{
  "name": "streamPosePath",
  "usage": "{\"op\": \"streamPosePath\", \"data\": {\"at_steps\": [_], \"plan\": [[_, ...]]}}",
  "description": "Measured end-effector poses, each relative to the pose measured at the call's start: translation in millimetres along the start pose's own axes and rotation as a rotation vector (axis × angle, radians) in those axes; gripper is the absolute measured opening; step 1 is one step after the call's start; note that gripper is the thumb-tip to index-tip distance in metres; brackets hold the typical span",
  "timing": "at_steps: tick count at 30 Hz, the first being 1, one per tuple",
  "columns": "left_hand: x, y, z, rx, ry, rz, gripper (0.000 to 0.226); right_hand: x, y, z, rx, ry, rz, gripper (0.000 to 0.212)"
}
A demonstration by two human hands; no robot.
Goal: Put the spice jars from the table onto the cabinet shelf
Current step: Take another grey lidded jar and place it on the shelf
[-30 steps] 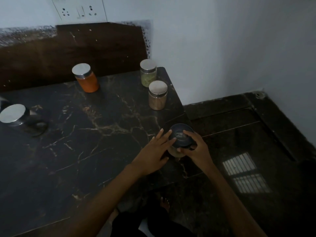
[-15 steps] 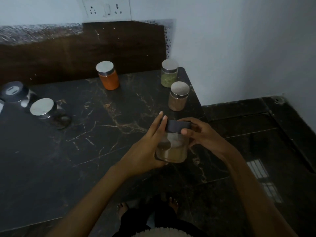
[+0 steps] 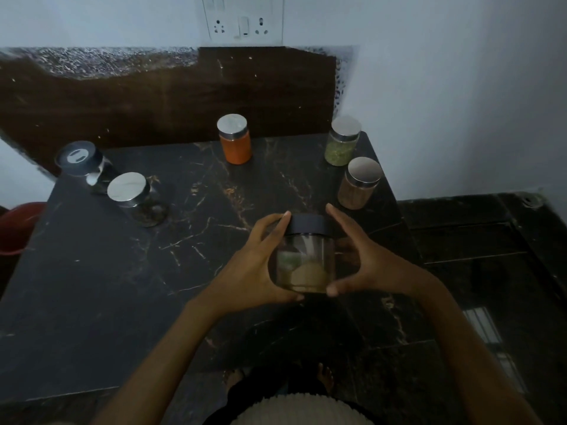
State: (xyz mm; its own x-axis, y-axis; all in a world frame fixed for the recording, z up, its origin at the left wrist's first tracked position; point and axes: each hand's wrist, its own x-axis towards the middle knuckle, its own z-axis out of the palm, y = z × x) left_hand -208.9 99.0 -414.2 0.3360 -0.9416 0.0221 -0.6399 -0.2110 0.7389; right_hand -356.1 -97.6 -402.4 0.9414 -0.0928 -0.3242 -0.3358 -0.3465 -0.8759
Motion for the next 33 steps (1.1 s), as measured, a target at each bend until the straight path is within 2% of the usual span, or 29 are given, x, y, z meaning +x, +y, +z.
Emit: {"op": "streamPosePath", "data": {"at_steps": [3, 10, 19, 24, 29, 33], "plan": [[-4, -8, -4, -0.089, -0.009, -0.059, 0.125, 4, -4, 11, -0.165, -0.025, -0.024, 0.134], [-11, -15, -11, -0.204, -0.019, -0.117, 0.124, 15, -15, 21, -0.207, 0.047, -0.046, 0.131], [-8, -10, -14, -0.082, -0.057, -0.067, 0.131, 20, -26, 30, -0.282, 0.058, -0.092, 0.126], [-14, -11, -18, -0.207, -0.012, -0.096, 0.126, 15, -24, 24, -0.212, 0.029, -0.067, 0.131], [-18, -10, -19, -0.226, -0.027, -0.093, 0.126, 15, -24, 23, -0.198, 0.025, -0.037, 0.131], [-18, -5, -15, -0.112, -0.028, -0.058, 0.131, 20, -32, 30, -0.293, 0.070, -0.116, 0.128]]}}
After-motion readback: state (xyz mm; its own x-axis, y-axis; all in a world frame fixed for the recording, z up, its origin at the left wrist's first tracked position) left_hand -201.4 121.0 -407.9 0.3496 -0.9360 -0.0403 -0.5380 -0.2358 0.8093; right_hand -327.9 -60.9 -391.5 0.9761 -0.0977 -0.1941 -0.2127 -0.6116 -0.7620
